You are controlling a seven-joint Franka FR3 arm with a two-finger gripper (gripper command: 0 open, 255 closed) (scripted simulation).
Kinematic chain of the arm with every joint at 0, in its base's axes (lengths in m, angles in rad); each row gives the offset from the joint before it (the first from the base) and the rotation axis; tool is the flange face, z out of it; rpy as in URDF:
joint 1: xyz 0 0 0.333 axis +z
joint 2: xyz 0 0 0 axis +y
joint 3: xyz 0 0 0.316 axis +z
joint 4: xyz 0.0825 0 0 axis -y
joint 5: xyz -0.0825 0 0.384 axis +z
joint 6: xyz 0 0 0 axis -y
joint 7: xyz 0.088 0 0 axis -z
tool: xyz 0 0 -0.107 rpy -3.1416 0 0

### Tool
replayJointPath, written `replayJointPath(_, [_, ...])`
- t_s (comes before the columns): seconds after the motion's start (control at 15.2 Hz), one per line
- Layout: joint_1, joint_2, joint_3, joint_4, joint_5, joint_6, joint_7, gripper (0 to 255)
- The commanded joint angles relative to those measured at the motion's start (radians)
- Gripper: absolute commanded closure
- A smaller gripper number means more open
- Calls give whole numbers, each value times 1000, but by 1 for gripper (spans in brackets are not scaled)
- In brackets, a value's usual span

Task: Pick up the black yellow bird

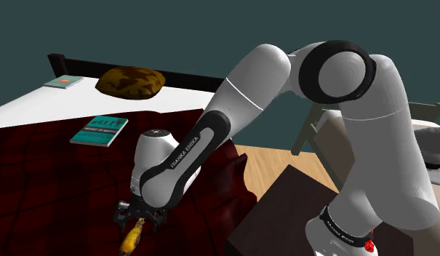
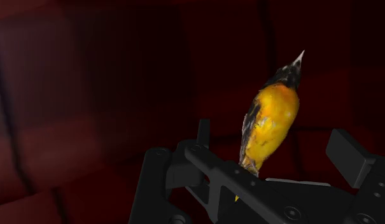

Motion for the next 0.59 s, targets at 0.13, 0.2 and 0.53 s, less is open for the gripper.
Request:
replayJointPath(0.13, [48,131,-33,141,-7,10,41,0])
replayJointPath(0.2, [50,143,-35,146,-8,17,39,0])
replayJointPath(0.53, [59,205,-43,175,-14,49,28,0])
